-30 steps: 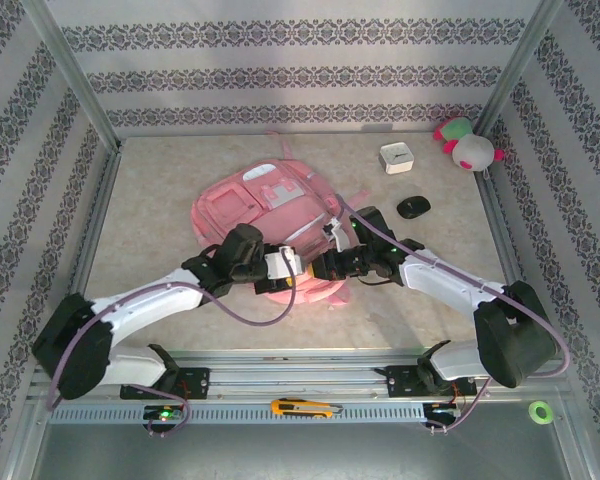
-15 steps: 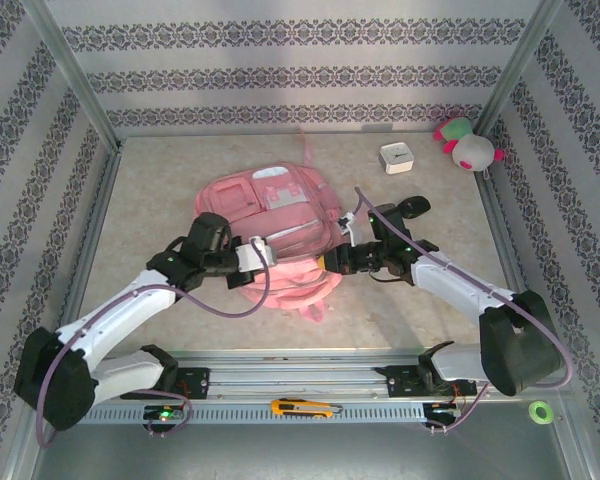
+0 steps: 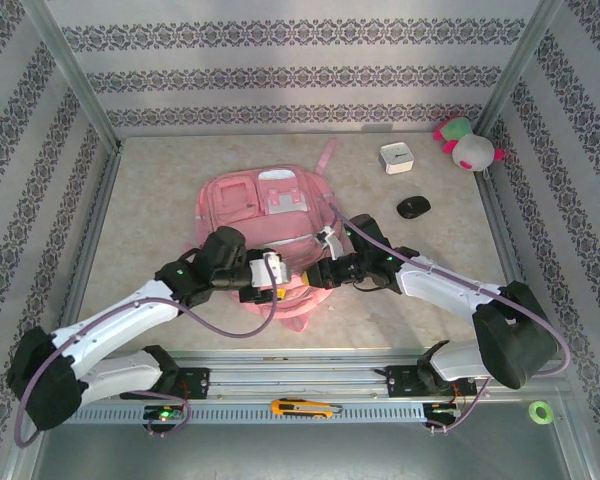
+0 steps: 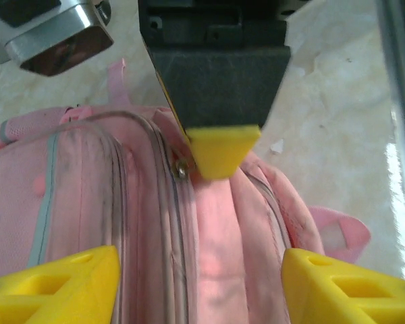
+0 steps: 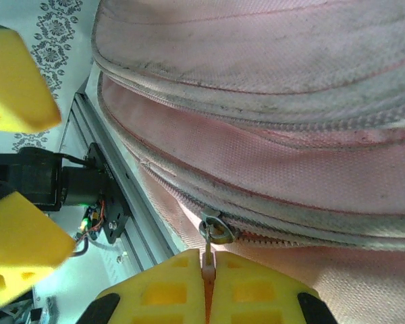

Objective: Pack books, pencil case, and school supplies into a backpack

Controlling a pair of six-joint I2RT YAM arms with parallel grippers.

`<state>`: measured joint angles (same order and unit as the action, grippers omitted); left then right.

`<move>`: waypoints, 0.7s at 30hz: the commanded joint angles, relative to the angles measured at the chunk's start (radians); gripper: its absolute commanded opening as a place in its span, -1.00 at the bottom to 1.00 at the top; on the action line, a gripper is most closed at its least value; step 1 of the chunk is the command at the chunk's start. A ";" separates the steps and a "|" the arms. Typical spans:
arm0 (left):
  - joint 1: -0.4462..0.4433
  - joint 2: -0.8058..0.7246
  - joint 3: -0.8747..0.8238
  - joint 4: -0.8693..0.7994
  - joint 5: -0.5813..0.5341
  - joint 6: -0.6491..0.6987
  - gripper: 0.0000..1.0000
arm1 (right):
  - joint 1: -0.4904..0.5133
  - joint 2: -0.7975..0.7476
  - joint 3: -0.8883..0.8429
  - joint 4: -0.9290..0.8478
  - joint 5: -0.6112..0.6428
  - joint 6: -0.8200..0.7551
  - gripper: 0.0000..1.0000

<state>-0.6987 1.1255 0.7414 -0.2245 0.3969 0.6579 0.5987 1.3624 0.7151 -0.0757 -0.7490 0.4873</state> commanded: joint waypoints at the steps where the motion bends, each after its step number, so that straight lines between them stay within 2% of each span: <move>1: -0.019 0.094 0.037 0.150 -0.114 -0.055 0.28 | 0.011 0.001 0.001 0.037 -0.022 0.009 -1.00; 4: -0.021 0.178 0.073 0.152 -0.119 -0.025 0.24 | 0.012 -0.001 0.000 0.041 -0.021 0.012 -1.00; 6: -0.021 0.213 0.081 0.145 -0.129 -0.007 0.15 | 0.011 -0.006 0.000 0.042 -0.019 0.013 -1.00; 7: -0.019 0.222 0.078 0.144 -0.142 0.003 0.02 | 0.010 -0.011 -0.001 0.042 -0.018 0.014 -1.00; 10: -0.002 0.220 0.067 0.103 -0.157 0.012 -0.59 | -0.002 -0.024 -0.008 0.040 -0.017 0.015 -1.00; 12: 0.037 0.187 0.071 0.031 -0.073 0.015 -0.78 | -0.016 -0.033 -0.015 0.032 -0.018 0.018 -1.00; 15: 0.093 0.111 0.053 -0.069 0.006 0.065 -0.92 | -0.018 -0.051 -0.017 0.004 0.012 0.021 -1.00; 18: 0.154 0.032 0.038 -0.168 0.005 0.123 -0.98 | 0.022 -0.066 -0.015 0.010 0.044 0.044 -1.00; 21: 0.258 -0.028 0.039 -0.275 0.007 0.164 -0.97 | 0.069 -0.056 -0.017 0.069 0.060 0.082 -1.00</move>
<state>-0.5388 1.1564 0.7868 -0.3275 0.4362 0.7567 0.6445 1.3186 0.7109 -0.0040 -0.7185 0.5289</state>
